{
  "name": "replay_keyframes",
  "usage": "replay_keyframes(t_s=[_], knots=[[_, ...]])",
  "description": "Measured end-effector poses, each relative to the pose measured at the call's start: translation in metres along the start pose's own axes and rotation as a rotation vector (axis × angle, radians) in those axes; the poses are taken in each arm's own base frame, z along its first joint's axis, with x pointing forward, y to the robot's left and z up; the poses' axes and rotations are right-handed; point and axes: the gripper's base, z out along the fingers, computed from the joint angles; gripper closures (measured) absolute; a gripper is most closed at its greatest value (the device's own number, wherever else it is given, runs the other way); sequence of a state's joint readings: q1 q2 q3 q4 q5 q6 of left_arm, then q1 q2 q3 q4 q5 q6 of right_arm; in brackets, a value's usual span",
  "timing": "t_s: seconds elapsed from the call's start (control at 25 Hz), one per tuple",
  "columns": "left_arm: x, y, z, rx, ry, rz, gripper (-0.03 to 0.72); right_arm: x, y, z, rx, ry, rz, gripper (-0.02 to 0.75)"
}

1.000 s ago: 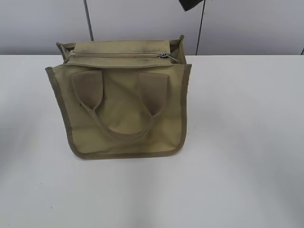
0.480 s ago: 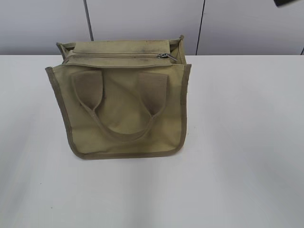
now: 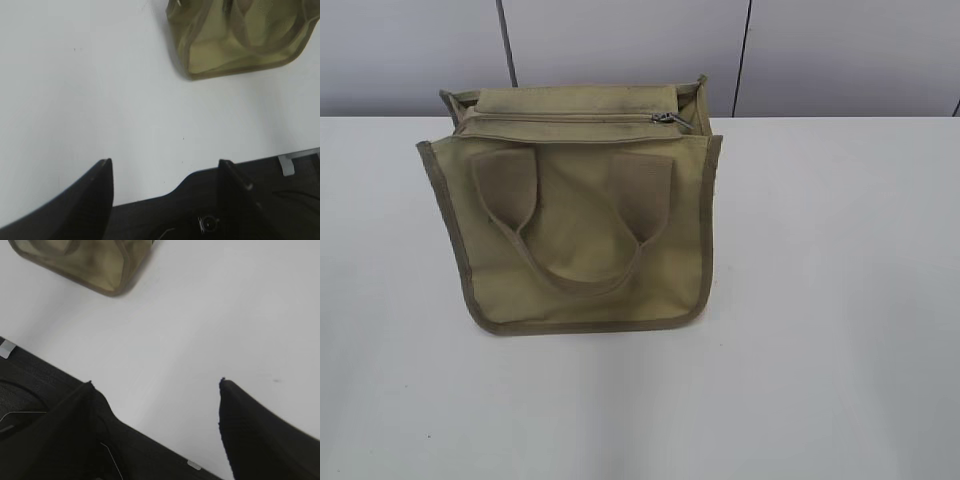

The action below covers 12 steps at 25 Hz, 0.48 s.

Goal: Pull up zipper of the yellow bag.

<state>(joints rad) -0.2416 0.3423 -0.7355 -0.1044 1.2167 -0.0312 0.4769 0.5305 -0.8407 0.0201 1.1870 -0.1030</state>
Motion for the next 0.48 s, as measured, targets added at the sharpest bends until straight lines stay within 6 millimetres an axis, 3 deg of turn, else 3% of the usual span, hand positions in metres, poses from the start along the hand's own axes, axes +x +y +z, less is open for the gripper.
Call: replay_keyframes(t_s=[0.28, 0.48], knots=[[0.023, -0.001, -0.026, 0.008, -0.163, 0.096, 0.189, 0.059, 0.006, -0.011, 0.009, -0.098, -0.003, 0.164], [0.035, 0.001, -0.008, 0.004, -0.099, 0.134, 0.189, 0.089, 0.008, 0.01, 0.006, -0.059, -0.003, 0.164]])
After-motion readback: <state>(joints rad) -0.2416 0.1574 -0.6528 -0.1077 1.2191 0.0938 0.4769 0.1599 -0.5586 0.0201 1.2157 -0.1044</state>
